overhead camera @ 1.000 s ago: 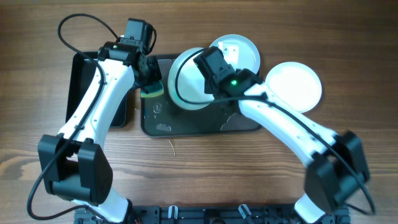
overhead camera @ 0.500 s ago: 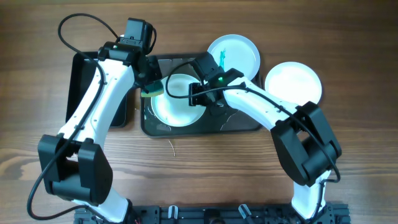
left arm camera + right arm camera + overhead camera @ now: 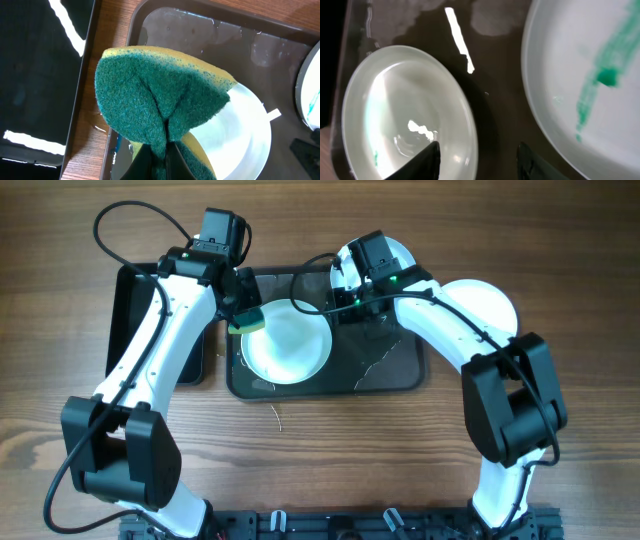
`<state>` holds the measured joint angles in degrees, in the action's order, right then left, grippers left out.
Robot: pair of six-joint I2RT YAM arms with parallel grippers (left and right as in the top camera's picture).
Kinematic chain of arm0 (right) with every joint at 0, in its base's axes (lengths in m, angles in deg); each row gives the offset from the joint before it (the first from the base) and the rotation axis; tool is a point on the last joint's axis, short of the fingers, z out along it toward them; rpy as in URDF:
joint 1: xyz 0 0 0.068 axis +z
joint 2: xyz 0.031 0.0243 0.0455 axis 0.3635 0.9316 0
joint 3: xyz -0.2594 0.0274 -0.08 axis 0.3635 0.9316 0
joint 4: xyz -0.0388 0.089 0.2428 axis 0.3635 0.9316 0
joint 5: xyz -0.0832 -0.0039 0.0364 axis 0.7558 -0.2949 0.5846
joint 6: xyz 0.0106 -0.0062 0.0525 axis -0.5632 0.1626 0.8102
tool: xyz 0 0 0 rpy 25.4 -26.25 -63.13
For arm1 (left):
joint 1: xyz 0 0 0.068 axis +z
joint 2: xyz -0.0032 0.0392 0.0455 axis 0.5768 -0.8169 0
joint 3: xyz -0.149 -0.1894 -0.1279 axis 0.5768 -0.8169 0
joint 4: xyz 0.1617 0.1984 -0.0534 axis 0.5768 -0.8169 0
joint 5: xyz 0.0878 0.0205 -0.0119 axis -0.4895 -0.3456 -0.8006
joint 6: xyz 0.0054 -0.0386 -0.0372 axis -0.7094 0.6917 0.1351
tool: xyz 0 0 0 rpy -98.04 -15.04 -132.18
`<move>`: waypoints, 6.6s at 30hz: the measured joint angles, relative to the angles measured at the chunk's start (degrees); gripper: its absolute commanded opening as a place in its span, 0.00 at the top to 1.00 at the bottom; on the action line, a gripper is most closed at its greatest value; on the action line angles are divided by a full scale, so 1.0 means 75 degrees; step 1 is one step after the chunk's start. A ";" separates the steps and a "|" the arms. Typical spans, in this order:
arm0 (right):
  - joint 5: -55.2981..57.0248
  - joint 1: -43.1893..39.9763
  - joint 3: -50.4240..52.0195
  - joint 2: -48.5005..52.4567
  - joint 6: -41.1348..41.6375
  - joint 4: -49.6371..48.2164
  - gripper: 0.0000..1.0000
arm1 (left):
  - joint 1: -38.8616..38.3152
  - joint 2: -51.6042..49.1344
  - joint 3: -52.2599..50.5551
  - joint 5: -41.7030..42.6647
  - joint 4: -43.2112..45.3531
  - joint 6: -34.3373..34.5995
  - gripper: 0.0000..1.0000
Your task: Clean dirty plates on tray and stack at the side
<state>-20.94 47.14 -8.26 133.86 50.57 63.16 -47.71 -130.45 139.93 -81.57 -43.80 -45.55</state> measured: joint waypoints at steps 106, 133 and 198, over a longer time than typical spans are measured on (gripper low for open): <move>0.0667 0.0434 -0.0137 0.0519 0.2565 0.1346 0.96 | 0.0259 0.0038 0.0294 0.0746 -0.0437 -0.0224 0.96; 1.1937 0.3652 -0.0117 -0.2352 0.1026 0.3191 0.96 | 0.0490 0.0038 0.0294 0.0746 -0.0376 -0.0242 0.96; 0.2451 -0.5613 0.2361 -0.2384 0.1448 0.0991 0.62 | 0.0490 0.0038 0.0294 0.0804 -0.0111 -0.0242 0.96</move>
<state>-2.56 5.04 9.44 115.98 61.43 70.59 -44.04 -130.17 142.14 -75.53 -44.63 -47.37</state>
